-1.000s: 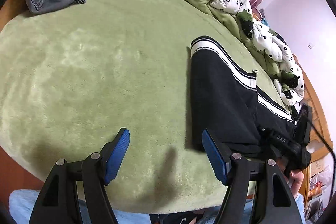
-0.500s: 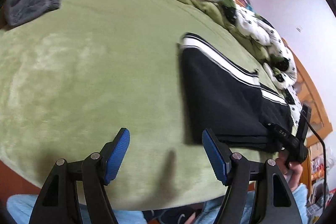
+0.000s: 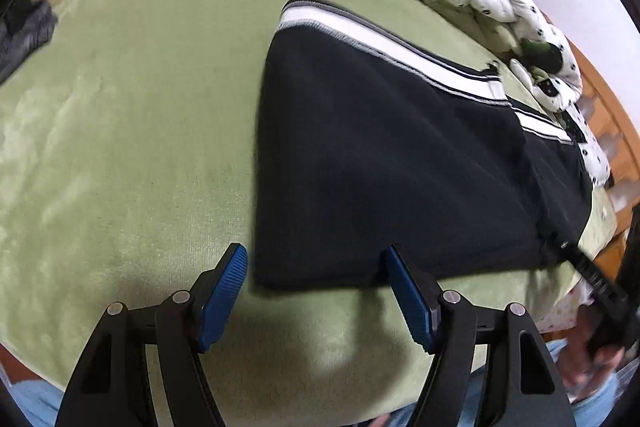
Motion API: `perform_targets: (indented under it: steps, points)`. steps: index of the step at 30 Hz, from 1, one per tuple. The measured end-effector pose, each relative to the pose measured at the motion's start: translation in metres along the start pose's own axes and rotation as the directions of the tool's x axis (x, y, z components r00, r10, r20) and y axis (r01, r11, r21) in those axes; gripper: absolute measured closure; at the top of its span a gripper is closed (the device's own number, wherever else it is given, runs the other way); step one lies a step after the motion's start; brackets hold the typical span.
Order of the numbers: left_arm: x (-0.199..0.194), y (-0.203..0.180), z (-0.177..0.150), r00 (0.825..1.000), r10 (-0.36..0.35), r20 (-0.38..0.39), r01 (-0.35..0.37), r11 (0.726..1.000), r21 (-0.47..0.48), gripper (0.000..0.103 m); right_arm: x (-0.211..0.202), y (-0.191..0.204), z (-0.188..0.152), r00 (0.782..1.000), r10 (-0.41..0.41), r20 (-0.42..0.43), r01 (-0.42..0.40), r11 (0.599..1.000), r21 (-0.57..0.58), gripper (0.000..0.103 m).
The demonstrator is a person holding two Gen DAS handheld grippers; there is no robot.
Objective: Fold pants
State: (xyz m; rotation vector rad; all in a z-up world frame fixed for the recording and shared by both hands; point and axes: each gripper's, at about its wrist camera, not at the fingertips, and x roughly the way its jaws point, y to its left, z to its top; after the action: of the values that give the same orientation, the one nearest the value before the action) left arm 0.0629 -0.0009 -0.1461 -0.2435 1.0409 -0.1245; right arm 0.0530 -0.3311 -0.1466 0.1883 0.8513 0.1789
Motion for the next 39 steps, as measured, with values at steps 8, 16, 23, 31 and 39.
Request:
perform_targets:
  steps: [8, 16, 23, 31, 39]
  points:
    - [-0.078, -0.002, 0.041, 0.991, 0.07, 0.118, -0.078, 0.995, 0.066, 0.034, -0.047, -0.018, 0.021, 0.997, -0.07, 0.011, 0.07, 0.997, -0.012, 0.068]
    - [-0.18, -0.008, 0.1, 0.942, 0.099, 0.32, -0.126, 0.99, 0.064, 0.034, -0.147, -0.065, 0.076, 0.962, -0.184, 0.202, 0.187, 0.982, 0.003, 0.068]
    - [-0.158, -0.016, 0.109, 0.951, 0.036, 0.306, -0.059, 0.996, 0.067, 0.034, -0.172, -0.135, 0.086, 0.947, -0.26, 0.19, 0.233, 0.961, 0.151, 0.047]
    - [-0.057, -0.003, 0.102, 0.983, -0.005, 0.182, 0.003, 1.0, 0.01, 0.034, -0.103, -0.214, 0.053, 0.973, -0.217, 0.083, 0.184, 0.936, 0.299, 0.046]
    - [0.031, 0.02, 0.097, 0.999, -0.04, 0.016, 0.04, 0.998, -0.038, 0.035, -0.024, -0.275, 0.058, 0.977, -0.209, 0.04, 0.175, 0.895, 0.41, 0.046]
